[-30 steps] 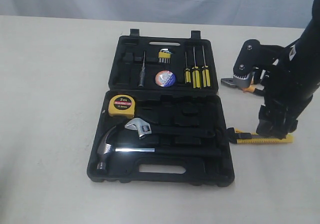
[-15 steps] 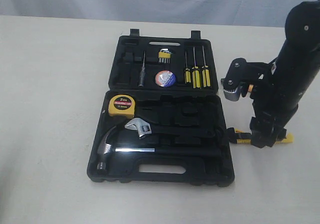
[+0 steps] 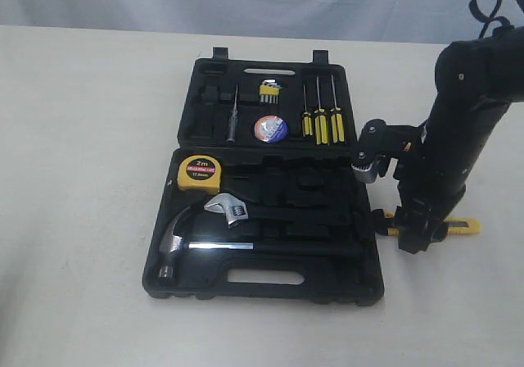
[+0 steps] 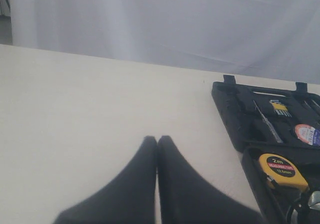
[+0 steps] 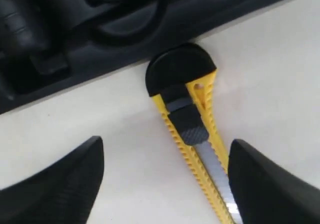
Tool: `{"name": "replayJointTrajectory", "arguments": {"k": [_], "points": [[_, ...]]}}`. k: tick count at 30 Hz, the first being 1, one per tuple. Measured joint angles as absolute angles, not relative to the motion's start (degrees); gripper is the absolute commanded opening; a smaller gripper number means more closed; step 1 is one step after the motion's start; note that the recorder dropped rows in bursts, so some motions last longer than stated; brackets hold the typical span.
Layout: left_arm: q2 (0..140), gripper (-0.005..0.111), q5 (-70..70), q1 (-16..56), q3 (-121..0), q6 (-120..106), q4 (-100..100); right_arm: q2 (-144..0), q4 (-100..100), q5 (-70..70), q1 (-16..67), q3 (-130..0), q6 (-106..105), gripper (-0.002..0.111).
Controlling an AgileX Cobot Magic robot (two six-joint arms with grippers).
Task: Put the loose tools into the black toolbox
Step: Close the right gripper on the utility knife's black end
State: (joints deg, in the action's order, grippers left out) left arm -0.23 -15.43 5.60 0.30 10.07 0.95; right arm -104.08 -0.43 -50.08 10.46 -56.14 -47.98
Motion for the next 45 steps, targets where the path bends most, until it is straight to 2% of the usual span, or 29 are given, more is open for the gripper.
{"name": "replayJointTrajectory", "arguments": {"k": [2,4,45], "points": [[-0.2,0.0,-15.4,5.6,0.3,10.1,1.0,-104.6,-1.7,-50.0,10.5,-56.1,-47.3,0.049],[-0.2,0.0,-15.4,5.6,0.3,10.1,1.0,-104.9,-4.2,-50.0,10.5,-56.1,-45.1,0.047],[-0.2,0.0,-15.4,5.6,0.3,10.1,1.1,-108.4,-5.7,-48.1,10.5,-56.1,-43.0,0.046]]}}
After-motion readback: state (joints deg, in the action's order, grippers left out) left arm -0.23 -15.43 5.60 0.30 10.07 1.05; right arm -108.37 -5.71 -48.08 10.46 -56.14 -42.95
